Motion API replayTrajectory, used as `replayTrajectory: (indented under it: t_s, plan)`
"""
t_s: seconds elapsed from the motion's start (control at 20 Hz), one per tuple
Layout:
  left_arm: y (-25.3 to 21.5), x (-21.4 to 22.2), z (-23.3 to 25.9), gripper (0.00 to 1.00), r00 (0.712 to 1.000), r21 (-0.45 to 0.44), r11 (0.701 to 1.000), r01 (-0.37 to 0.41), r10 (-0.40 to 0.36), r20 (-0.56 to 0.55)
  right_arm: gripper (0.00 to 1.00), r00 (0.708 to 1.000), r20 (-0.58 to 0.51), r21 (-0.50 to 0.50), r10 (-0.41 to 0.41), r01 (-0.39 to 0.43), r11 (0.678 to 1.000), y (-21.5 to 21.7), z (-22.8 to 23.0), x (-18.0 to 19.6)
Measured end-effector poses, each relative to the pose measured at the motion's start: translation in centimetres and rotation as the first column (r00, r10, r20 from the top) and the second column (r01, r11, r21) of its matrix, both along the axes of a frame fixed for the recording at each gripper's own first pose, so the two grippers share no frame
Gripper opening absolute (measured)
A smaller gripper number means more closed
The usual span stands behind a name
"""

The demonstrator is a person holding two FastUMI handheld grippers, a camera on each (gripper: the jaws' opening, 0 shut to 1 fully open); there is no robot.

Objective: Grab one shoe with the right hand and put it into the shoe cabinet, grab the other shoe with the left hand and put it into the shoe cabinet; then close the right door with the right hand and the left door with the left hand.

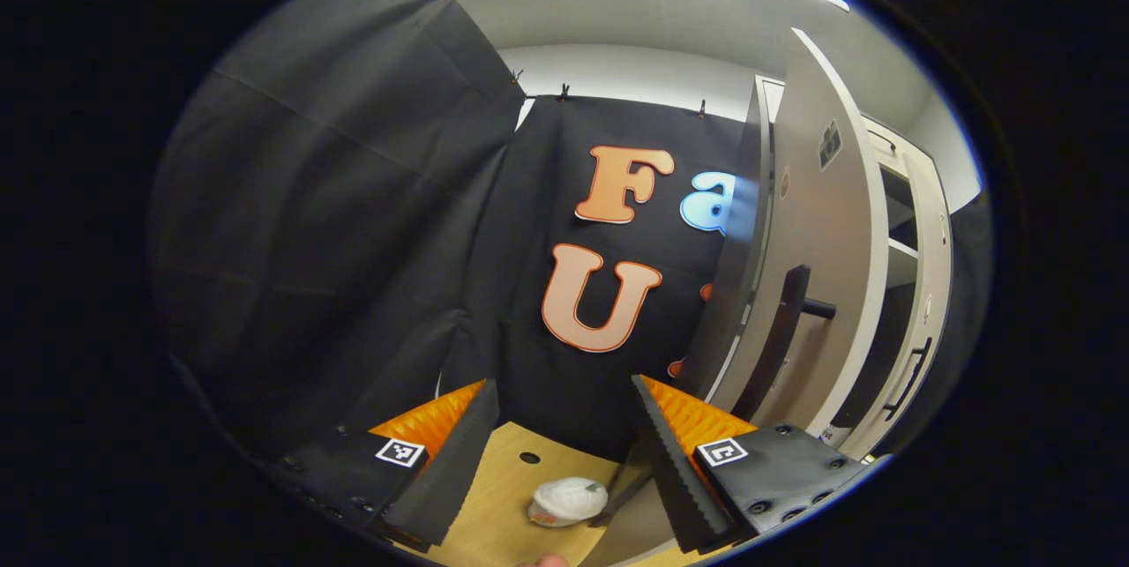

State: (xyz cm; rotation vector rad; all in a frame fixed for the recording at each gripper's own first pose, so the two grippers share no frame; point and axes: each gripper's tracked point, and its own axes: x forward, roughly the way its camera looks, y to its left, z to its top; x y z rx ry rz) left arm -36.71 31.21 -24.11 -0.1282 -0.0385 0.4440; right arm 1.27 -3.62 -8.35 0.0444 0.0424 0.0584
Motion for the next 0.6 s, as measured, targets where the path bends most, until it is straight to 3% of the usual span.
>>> replayTrajectory:
  t_s: [0.1,0.15,0.2,0.25,0.35,0.4,0.45,0.5,0.6]
  plan:
    - [-0.6,1.7,-0.7,0.96,1.0,0.025,1.0,0.019,-0.019,-0.016,0.93,1.0,-0.007,0.0,-0.014,0.014,1.0,-0.5,0.0,0.2]
    - [-1.5,2.6,-0.7,0.96,0.999,0.039,0.999,0.036,-0.035,-0.022,0.98,1.0,-0.011,0.001,-0.019,0.019,1.0,-0.7,-0.1,0.3]
    - [-1.9,2.3,-0.2,0.96,0.999,0.066,0.997,0.031,-0.03,-0.019,0.93,1.0,-0.013,0.004,-0.025,0.025,1.0,-0.9,-0.1,0.5]
    - [-2.1,2.6,0.1,0.9,1.0,0.094,0.995,0.026,-0.025,-0.011,0.93,0.999,-0.013,0.007,-0.029,0.03,1.0,-1.0,-0.1,0.5]
    - [-2.9,2.5,-0.1,0.94,0.999,0.084,0.996,0.039,-0.037,-0.017,0.93,0.999,-0.014,0.008,-0.034,0.034,0.999,-1.0,-0.2,0.8]
    - [-3.6,2.7,-0.4,0.87,0.998,0.069,0.995,0.069,-0.068,-0.017,0.98,0.999,-0.015,0.01,-0.035,0.035,0.999,-0.9,-0.3,0.9]
    - [-5.0,2.9,-0.7,0.99,0.994,0.048,0.993,0.109,-0.109,-0.017,0.98,0.999,-0.018,0.016,-0.031,0.031,0.999,-0.6,-0.3,1.1]
    - [-6.7,3.1,-1.3,0.93,0.988,0.025,0.988,0.15,-0.15,-0.023,0.93,0.999,-0.021,0.029,-0.025,0.026,0.999,-0.4,-0.2,1.1]
    - [-9.9,3.8,-1.7,0.92,0.977,0.014,0.977,0.213,-0.212,-0.031,0.93,1.0,-0.014,0.059,-0.012,0.013,0.998,0.1,0.2,1.3]
